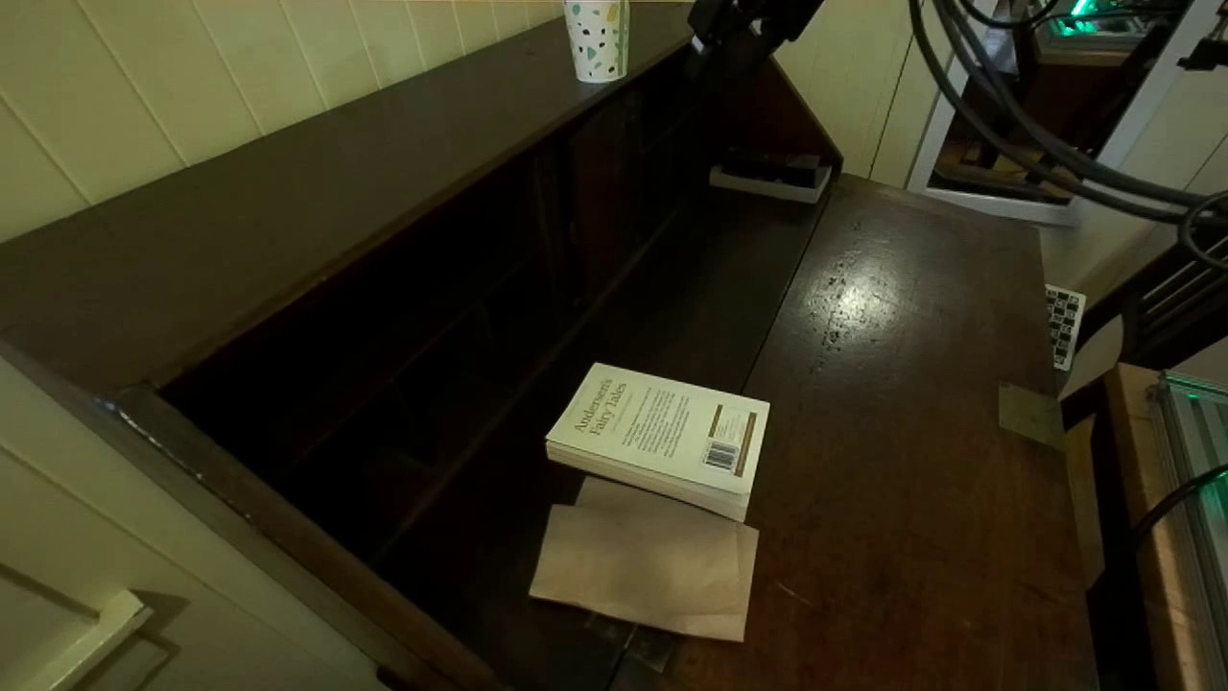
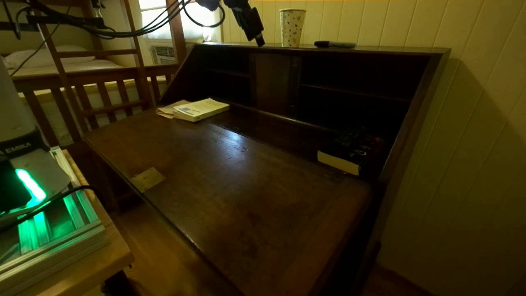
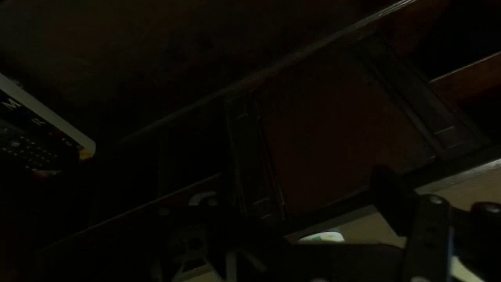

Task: Place the cup on the top shelf

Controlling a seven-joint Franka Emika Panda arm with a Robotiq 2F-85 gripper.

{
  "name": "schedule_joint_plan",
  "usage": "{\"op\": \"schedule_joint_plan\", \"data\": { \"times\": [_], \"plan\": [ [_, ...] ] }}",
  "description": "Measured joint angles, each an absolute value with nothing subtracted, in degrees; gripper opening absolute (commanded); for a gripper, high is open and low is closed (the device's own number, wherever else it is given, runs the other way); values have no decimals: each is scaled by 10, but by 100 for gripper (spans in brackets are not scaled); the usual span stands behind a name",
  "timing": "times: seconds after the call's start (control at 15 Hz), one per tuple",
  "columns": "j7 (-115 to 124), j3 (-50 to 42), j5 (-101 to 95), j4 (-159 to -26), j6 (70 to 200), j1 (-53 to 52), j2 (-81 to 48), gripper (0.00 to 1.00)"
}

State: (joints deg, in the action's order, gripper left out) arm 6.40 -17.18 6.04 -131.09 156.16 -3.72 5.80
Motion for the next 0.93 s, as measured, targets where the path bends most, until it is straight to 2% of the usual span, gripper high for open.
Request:
{"op": "schedule_joint_plan", "data": {
  "times": [0.4, 0.93],
  "plan": [
    [83, -97, 51, -1309, 1414, 23, 122, 100],
    [110, -72, 18, -1293, 1285, 62, 147, 100]
  ]
}}
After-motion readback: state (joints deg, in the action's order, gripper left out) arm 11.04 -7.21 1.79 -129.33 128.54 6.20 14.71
